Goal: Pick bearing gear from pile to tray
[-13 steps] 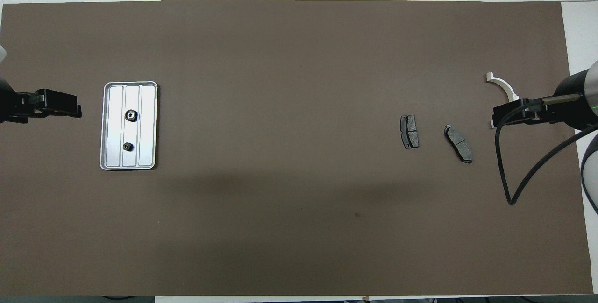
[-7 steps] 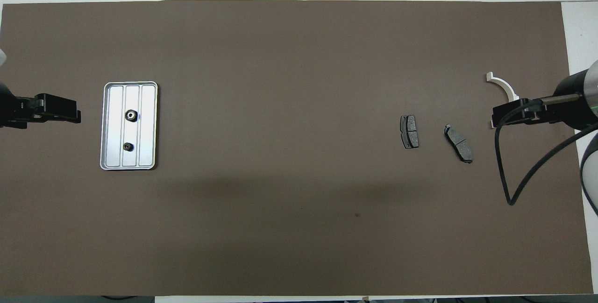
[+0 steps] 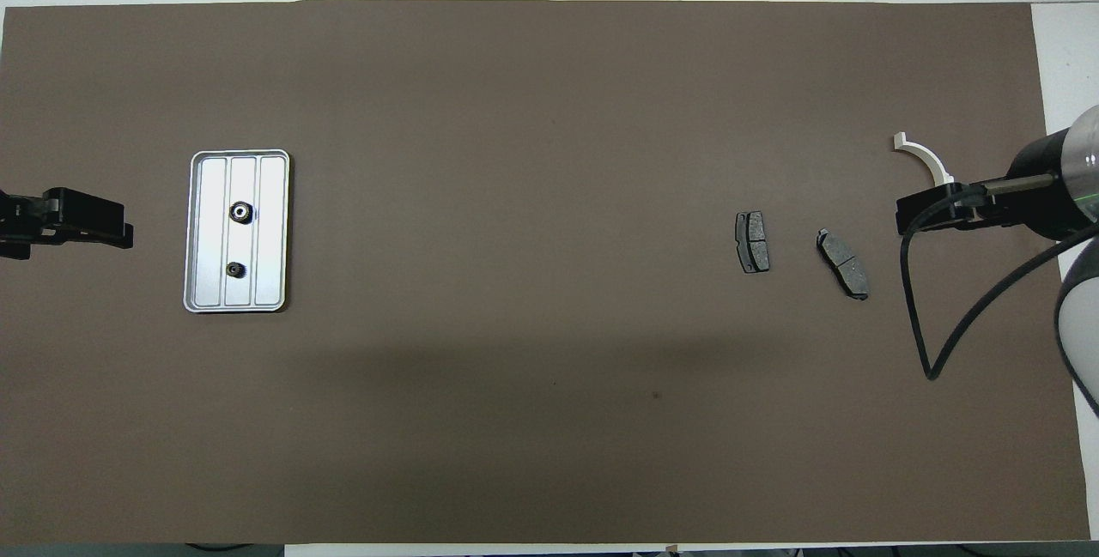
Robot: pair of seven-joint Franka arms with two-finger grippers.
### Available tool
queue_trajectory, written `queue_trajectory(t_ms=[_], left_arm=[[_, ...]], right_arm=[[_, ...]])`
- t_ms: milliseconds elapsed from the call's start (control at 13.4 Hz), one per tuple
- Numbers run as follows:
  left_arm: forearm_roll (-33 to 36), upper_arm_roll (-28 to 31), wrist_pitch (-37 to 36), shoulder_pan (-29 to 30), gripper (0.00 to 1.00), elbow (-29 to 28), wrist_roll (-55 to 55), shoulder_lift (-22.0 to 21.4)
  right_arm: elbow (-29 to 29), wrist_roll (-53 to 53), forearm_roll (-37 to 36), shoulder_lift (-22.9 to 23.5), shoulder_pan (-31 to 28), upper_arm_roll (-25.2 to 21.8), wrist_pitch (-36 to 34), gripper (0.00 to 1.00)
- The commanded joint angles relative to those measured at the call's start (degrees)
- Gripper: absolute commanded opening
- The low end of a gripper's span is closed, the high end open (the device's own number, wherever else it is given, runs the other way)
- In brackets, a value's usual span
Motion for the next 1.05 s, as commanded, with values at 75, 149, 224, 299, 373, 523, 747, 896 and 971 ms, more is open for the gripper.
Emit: queue_trajectory(t_ms=[75,149,224,299,373,523,747,896,971], left_arm=[[-0.1,0.7,-0.6,-0.4,1.00,0.5,1.1,0.0],[-0.1,0.9,-0.3,-0.4,1.00,0.2,1.7,-0.2],[-0.1,1.2,-0.2,-0.4,1.00,0.1,2.6,-0.2],[-0.1,1.4,-0.2,-0.4,1.00,0.1,2.7,-0.2],[-0.1,1.4,-0.3,-0.4,1.00,0.1,2.7,-0.2],[-0.1,1.4,-0.4,-0.4,1.00,0.0,2.8,-0.3],[-0.2,1.3,0.1,-0.4,1.00,-0.1,3.1,-0.2],[-0.2,1.3,0.2,-0.4,1.00,-0.6,3.2,-0.5],[-0.2,1.3,0.2,-0.4,1.00,-0.6,3.1,-0.5]], right_arm=[[-0.1,0.8,1.0,-1.0,-0.4,0.1,0.2,1.00],[-0.1,0.8,1.0,-1.0,-0.6,0.1,0.2,1.00],[-0.1,0.8,1.0,-1.1,-0.6,0.1,0.2,1.00],[-0.1,0.8,1.0,-1.2,-0.6,0.1,0.2,1.00],[-0.1,0.8,1.0,-1.2,-0.6,0.1,0.2,1.00],[-0.1,0.8,1.0,-1.2,-0.5,0.1,0.1,1.00],[-0.1,0.8,1.0,-1.2,-0.5,0.1,0.1,1.00],[-0.1,0.8,1.0,-1.2,-0.5,0.1,0.1,1.00],[-0.1,0.8,1.0,-1.2,-0.5,0.1,0.1,1.00]])
